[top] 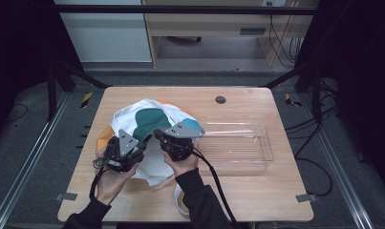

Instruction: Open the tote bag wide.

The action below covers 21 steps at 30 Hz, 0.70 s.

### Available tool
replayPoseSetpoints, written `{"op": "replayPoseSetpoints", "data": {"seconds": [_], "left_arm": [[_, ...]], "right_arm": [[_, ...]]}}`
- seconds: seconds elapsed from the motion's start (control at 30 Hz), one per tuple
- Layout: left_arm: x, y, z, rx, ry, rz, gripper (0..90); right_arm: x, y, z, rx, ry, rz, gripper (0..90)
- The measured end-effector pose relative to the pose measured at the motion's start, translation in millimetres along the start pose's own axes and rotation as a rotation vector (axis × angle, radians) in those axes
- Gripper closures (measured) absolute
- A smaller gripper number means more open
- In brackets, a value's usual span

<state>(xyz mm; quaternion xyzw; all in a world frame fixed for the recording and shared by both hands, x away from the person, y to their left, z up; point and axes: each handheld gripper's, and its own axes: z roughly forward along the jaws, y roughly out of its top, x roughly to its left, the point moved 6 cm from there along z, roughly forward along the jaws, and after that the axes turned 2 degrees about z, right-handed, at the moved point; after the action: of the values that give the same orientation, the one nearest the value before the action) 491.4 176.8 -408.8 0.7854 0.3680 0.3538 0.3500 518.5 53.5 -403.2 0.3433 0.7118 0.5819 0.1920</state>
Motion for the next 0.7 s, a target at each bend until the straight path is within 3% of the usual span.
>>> {"op": "replayPoseSetpoints", "data": {"seconds": [0.13, 0.17, 0.23, 0.27, 0.43, 0.7], "left_arm": [[-4.3, 1.7, 5.4, 0.008, 0.023, 0.013, 49.2], [-3.3, 2.0, 6.6, 0.006, 0.038, 0.027, 52.0], [-0.7, 0.2, 5.7, 0.018, 0.054, 0.004, 61.9], [2.5, -0.7, 5.0, 0.023, 0.042, -0.015, 65.1], [3.2, -4.1, 6.0, 0.048, 0.040, -0.007, 76.7], [5.6, -2.8, 1.4, 0.033, 0.032, -0.004, 85.9]], "right_arm": [[0.3, 0.2, 0.0, -0.003, 0.004, 0.002, 90.0], [0.7, -0.1, 0.0, 0.000, 0.004, 0.003, 90.0], [1.1, -0.9, 0.2, 0.005, 0.008, -0.002, 90.0], [1.5, -1.4, 0.5, 0.005, 0.016, -0.003, 90.0], [3.5, -0.7, 0.4, -0.003, 0.022, -0.003, 90.0], [5.4, -5.8, -3.0, 0.021, 0.025, -0.025, 90.0]]}}
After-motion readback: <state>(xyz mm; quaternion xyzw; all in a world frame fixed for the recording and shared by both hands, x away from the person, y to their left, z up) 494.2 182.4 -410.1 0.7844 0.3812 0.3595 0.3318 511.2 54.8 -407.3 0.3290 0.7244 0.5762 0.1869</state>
